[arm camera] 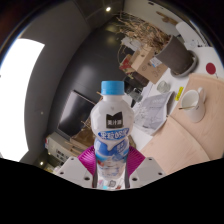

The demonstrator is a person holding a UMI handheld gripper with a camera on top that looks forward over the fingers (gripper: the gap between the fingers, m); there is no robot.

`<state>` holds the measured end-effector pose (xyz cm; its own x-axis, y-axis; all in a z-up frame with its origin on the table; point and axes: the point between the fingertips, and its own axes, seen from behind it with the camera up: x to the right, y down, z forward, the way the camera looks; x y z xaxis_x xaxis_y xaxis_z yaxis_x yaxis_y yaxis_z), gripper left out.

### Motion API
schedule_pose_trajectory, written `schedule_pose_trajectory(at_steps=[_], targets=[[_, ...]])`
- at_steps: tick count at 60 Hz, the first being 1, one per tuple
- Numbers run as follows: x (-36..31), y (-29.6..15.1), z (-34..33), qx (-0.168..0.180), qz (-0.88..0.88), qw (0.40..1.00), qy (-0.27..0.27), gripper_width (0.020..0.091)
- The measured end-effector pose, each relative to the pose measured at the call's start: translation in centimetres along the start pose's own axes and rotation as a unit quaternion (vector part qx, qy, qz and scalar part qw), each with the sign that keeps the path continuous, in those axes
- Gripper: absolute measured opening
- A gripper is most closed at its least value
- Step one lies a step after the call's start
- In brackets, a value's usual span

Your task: Pour water

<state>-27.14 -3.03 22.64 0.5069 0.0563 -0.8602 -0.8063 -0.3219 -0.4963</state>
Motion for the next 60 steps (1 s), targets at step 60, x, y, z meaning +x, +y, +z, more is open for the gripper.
schedule_pose_trajectory(at_steps=[60], targets=[[4.4, -12.6, 3.9, -0.009, 0.298, 0.953, -0.061, 0.0357]])
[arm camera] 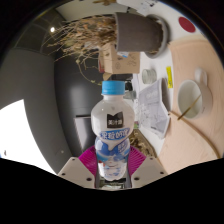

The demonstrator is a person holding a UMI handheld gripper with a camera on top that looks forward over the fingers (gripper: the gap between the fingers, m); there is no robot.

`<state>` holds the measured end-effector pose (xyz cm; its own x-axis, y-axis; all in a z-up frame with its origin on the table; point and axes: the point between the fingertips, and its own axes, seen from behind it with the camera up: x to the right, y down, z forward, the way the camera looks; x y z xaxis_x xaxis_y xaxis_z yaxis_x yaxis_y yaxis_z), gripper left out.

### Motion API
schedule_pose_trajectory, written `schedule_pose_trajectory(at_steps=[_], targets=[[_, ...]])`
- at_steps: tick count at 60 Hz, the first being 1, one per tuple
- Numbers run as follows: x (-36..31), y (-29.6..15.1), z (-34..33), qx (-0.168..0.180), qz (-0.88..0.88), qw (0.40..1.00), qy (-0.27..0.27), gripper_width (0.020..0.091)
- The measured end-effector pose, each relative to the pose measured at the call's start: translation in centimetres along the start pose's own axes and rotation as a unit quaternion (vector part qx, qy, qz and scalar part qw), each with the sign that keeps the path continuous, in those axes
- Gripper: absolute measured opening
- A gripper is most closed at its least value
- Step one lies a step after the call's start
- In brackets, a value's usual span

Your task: Pour water

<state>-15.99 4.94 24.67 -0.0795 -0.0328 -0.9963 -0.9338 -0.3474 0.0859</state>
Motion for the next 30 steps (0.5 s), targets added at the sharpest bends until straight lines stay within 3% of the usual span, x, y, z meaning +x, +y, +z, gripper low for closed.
schedule_pose_trajectory(at_steps=[7, 16, 23, 30], targets=[[-6.2, -3.3, -1.8, 0.021, -0.186, 0.982, 0.007, 0.0358], [-12.2, -11.1, -5.3, 0.093, -0.407, 0.908, 0.034, 0.0357], [-12.1, -18.8, -9.3, 0.147, -0.547, 0.818, 0.103, 0.0357], [-7.8, -26.2, -11.5, 0.159, -0.611, 0.752, 0.189, 0.036]])
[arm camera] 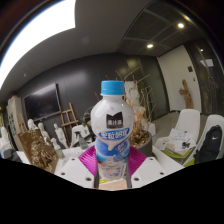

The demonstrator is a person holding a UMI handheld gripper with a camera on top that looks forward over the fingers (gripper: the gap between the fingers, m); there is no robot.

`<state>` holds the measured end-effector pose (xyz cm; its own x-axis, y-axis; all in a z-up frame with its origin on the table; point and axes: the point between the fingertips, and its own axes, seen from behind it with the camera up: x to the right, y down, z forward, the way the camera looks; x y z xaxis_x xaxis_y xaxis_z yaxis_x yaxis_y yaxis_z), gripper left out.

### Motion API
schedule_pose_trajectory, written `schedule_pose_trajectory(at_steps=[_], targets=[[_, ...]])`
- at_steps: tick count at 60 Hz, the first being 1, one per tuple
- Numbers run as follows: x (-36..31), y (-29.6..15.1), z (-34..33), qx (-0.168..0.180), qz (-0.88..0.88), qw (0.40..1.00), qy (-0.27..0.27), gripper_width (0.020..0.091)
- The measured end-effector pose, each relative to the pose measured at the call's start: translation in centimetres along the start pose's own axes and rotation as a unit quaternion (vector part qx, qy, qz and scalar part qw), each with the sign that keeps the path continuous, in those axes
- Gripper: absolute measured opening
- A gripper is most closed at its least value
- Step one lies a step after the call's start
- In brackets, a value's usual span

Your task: Pour water

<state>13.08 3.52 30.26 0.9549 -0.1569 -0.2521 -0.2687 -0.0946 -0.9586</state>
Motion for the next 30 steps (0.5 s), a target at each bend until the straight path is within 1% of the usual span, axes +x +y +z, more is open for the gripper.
schedule_pose_trajectory(at_steps=[2, 7, 10, 11, 15, 19, 21, 30], targets=[[2.1, 2.0, -0.2, -0.003, -0.023, 1.0, 0.017, 0.036], [7.1, 5.6, 1.3, -0.034, -0.067, 0.996, 0.042, 0.0358], [9.3, 8.2, 2.0, -0.052, -0.082, 0.994, 0.05, 0.0359], [9.1, 9.9, 1.9, -0.056, -0.087, 0.993, 0.054, 0.0359], [12.0, 12.5, 2.7, -0.082, -0.092, 0.991, 0.061, 0.0359], [13.7, 15.4, 3.5, -0.104, -0.092, 0.988, 0.066, 0.0359], [14.1, 17.0, 3.8, -0.11, -0.091, 0.987, 0.07, 0.0359], [15.7, 21.4, 4.6, -0.142, -0.086, 0.984, 0.069, 0.0364]])
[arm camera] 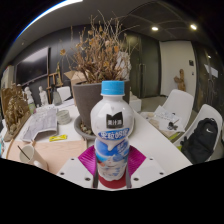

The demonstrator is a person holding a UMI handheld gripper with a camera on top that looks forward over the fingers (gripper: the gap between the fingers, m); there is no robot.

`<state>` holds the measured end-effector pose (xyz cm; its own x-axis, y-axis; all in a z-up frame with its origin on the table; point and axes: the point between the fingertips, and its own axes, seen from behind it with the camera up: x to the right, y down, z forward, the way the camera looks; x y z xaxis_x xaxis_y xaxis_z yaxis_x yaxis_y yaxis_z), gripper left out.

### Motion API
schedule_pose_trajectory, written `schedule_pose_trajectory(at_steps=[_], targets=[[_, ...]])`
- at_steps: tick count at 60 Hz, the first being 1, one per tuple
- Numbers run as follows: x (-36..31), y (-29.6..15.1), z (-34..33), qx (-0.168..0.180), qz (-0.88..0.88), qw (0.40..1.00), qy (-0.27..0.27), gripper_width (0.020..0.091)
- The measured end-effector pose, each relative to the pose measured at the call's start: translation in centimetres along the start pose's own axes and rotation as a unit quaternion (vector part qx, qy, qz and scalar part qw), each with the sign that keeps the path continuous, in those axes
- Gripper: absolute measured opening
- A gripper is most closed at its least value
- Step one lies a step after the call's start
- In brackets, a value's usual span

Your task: Pour water

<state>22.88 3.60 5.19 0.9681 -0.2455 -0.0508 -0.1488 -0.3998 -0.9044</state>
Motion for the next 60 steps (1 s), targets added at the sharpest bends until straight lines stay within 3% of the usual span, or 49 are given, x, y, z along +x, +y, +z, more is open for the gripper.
schedule_pose_trajectory(at_steps=[4, 8, 18, 25, 33, 43, 60], targets=[[0.1, 1.4, 0.2, -0.013, -0.008, 1.0, -0.001, 0.0381], [-0.1, 1.1, 0.3, -0.003, -0.016, 1.0, -0.001, 0.0396], [-0.1, 1.6, 0.0, -0.019, -0.019, 1.0, 0.003, 0.0523], [-0.5, 1.9, -1.5, -0.045, -0.011, 0.999, 0.0, 0.0862], [-1.0, -0.1, -5.8, -0.042, -0.004, 0.999, 0.013, 0.0853], [-4.4, -1.7, -16.1, -0.045, 0.004, 0.999, 0.029, 0.0855], [-14.4, 0.8, -35.6, -0.073, -0.03, 0.996, 0.028, 0.086]])
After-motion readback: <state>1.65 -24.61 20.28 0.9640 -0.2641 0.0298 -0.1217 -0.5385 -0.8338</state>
